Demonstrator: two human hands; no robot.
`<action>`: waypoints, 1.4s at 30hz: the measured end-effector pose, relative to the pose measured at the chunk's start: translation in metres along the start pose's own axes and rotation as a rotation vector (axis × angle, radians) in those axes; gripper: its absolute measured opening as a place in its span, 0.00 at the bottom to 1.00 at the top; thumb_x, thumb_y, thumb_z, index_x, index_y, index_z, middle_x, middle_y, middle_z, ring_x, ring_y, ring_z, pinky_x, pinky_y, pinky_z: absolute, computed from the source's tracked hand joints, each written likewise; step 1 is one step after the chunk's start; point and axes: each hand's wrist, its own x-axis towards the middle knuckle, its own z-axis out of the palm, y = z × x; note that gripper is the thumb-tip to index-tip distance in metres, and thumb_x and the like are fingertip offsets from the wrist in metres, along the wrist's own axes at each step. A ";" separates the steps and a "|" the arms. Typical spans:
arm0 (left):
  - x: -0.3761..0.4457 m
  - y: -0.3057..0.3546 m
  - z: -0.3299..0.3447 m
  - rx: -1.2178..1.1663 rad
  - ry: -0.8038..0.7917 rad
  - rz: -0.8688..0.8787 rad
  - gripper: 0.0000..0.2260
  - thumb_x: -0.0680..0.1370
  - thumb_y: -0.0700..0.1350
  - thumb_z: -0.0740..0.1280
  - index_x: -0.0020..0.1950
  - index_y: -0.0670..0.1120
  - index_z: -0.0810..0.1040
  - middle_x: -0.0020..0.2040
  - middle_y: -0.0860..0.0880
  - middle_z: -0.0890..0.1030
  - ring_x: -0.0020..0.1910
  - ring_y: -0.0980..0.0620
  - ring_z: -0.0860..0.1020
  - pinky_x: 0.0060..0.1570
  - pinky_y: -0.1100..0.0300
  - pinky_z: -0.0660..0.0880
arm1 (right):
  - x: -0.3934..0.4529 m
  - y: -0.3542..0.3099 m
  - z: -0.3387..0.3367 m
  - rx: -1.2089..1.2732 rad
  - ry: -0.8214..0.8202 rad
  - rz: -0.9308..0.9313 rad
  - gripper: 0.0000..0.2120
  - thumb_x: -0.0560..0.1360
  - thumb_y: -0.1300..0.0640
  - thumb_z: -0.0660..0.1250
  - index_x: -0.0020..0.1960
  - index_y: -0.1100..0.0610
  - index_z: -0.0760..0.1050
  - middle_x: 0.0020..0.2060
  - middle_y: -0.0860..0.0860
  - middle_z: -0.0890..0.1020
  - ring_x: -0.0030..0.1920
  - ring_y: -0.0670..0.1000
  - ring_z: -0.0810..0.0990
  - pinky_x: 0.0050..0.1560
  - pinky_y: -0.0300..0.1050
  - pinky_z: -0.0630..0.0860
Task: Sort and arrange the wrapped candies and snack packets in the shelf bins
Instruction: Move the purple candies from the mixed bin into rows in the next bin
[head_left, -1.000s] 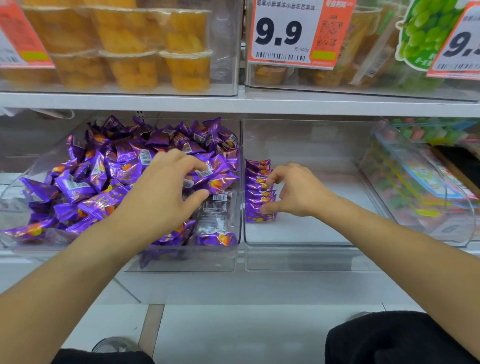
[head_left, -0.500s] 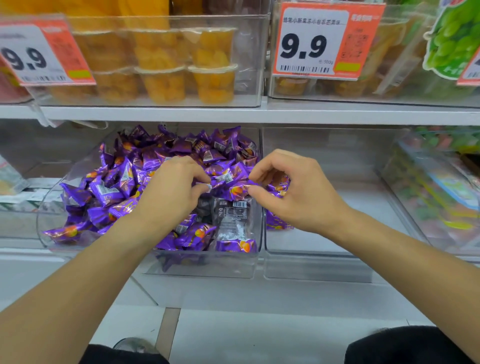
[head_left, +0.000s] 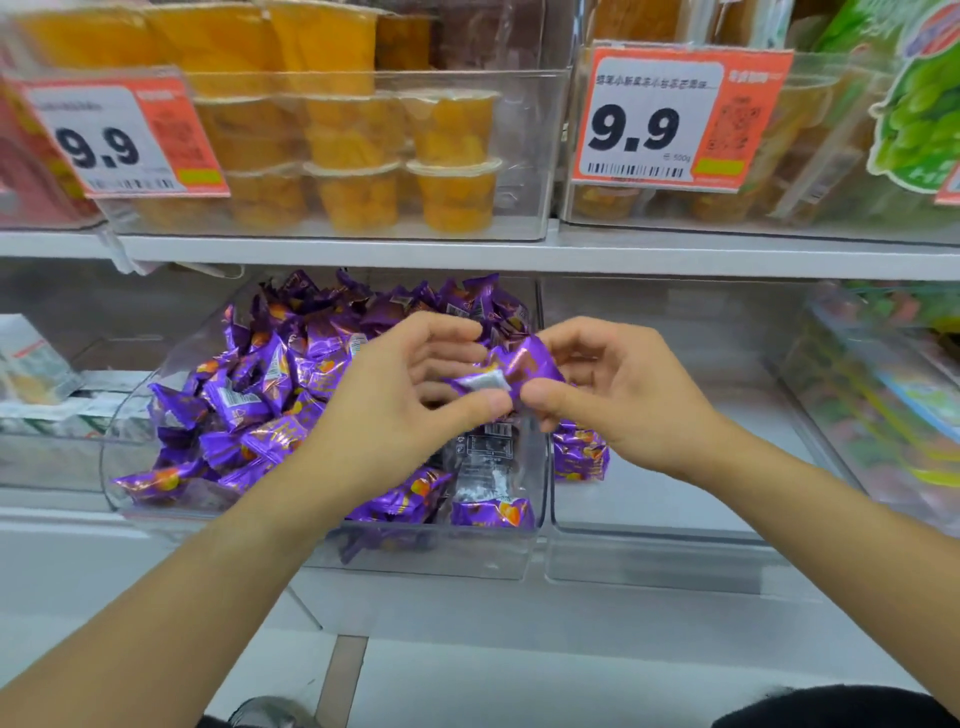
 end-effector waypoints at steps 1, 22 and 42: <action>0.004 -0.008 0.004 0.129 -0.011 -0.024 0.26 0.66 0.50 0.79 0.61 0.48 0.76 0.52 0.49 0.82 0.49 0.53 0.81 0.46 0.64 0.78 | -0.003 0.000 -0.004 0.035 0.017 0.026 0.12 0.68 0.63 0.73 0.51 0.60 0.77 0.41 0.60 0.82 0.36 0.53 0.81 0.39 0.45 0.81; 0.004 0.018 0.014 -0.097 -0.002 -0.251 0.08 0.83 0.39 0.61 0.47 0.44 0.78 0.32 0.44 0.83 0.30 0.47 0.84 0.29 0.60 0.79 | -0.015 -0.027 -0.016 0.651 0.176 0.313 0.14 0.71 0.57 0.67 0.50 0.67 0.77 0.43 0.62 0.82 0.47 0.65 0.85 0.46 0.50 0.84; 0.000 0.031 0.025 -0.068 0.022 -0.063 0.10 0.78 0.41 0.68 0.58 0.50 0.83 0.45 0.49 0.87 0.44 0.48 0.86 0.48 0.50 0.83 | -0.022 -0.018 -0.016 0.368 0.117 0.078 0.20 0.67 0.68 0.72 0.58 0.64 0.73 0.49 0.58 0.84 0.44 0.55 0.84 0.44 0.50 0.83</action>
